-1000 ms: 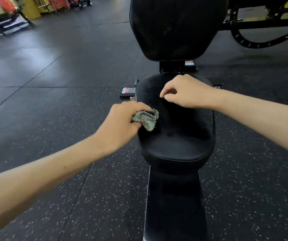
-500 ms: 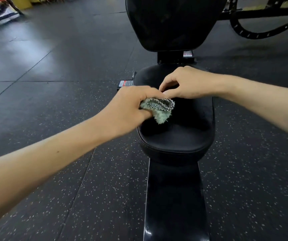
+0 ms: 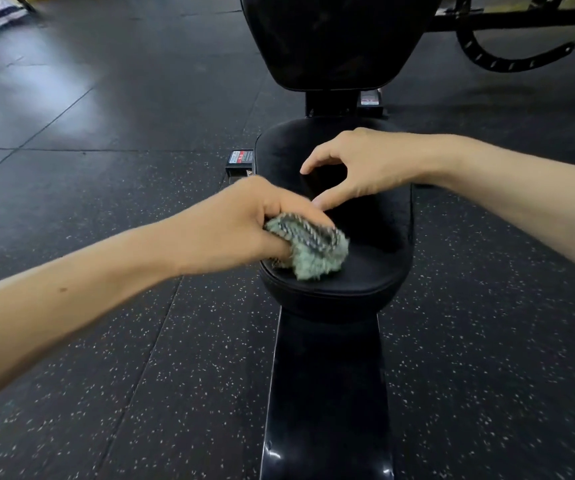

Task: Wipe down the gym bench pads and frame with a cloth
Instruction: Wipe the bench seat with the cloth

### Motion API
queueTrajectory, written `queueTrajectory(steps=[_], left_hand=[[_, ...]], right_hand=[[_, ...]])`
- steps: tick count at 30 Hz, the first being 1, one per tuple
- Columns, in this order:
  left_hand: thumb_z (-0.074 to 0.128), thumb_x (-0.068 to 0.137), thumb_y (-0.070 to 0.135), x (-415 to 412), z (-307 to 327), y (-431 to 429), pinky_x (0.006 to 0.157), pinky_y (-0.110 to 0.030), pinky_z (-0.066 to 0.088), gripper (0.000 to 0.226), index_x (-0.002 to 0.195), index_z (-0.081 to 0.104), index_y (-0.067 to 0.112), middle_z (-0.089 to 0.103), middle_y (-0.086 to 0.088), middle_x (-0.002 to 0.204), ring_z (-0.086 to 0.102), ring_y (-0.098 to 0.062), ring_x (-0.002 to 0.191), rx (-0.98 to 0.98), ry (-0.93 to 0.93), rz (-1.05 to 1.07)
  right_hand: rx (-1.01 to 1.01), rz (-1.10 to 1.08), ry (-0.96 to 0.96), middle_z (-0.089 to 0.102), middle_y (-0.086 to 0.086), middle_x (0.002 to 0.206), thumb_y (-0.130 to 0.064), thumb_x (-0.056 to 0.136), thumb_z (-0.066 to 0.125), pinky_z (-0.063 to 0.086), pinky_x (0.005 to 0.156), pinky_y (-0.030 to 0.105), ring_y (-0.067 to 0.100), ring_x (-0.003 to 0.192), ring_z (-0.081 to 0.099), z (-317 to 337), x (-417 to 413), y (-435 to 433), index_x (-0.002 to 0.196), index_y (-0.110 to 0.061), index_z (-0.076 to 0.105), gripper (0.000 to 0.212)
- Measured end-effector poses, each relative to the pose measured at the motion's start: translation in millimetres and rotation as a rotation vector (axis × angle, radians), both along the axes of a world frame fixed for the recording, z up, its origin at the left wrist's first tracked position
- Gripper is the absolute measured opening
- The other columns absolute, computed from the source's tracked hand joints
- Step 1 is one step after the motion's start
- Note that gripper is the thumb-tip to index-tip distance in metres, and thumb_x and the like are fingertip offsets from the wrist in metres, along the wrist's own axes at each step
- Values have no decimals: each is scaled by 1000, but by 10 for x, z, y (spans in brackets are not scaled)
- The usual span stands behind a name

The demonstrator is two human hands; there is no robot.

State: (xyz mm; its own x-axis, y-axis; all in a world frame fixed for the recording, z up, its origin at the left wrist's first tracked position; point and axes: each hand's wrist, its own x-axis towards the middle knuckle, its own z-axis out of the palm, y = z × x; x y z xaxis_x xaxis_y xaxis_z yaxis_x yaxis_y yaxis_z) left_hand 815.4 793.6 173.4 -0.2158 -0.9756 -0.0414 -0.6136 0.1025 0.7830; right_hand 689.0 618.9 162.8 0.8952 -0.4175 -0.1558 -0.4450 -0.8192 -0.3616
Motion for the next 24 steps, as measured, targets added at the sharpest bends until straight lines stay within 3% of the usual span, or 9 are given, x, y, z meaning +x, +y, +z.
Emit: queueTrajectory(steps=[4,7,10,14,17,20,24], left_hand=[[63,76,-12,-84,-80,-217,80,-34,53,44,103,73,21,75,2,90,69,-15,85,-208,-140,193],[64,77,-10,-184,-182,-244,83,-15,49,41,104,74,19,71,13,94,65,0,91,-268,-209,167],[67,77,-9,-217,-188,-174,82,-8,45,39,103,74,20,72,14,94,64,5,92,-229,-154,104],[66,77,-10,-229,-75,-112,84,-18,51,42,104,72,21,73,12,98,67,-1,93,-51,-55,-60],[60,72,0,-263,-82,-208,78,-14,50,43,105,71,24,74,10,95,66,2,88,-171,-35,-19],[54,70,7,-360,-128,-373,80,-11,47,43,106,73,20,73,3,97,64,0,92,-302,-155,16],[62,75,-3,-435,-175,-393,85,-18,48,38,106,73,15,73,5,98,64,-1,93,-284,-200,-38]], right_hand=[[4,13,-6,56,-11,133,-51,76,73,36,106,28,9,128,45,12,-15,-25,129,-33,57,58],[17,12,-12,53,-11,137,-48,79,71,34,109,29,9,131,43,-19,-35,-44,131,-32,55,57],[32,-3,-31,44,-8,147,-49,80,69,30,109,27,11,136,36,-51,-76,-36,135,-30,51,61],[26,-14,-54,43,-7,146,-46,82,69,26,97,20,11,134,35,-54,-121,-17,132,-30,54,55],[10,-35,-95,53,-5,130,-36,85,69,35,94,22,7,116,46,-26,-149,-20,126,-26,60,43],[-3,-77,-134,63,-3,110,-29,89,64,43,80,20,10,101,57,7,-211,-40,116,-25,66,27],[7,-123,-145,67,-4,101,-20,93,58,45,78,17,10,94,60,33,-305,-74,112,-25,68,22]])
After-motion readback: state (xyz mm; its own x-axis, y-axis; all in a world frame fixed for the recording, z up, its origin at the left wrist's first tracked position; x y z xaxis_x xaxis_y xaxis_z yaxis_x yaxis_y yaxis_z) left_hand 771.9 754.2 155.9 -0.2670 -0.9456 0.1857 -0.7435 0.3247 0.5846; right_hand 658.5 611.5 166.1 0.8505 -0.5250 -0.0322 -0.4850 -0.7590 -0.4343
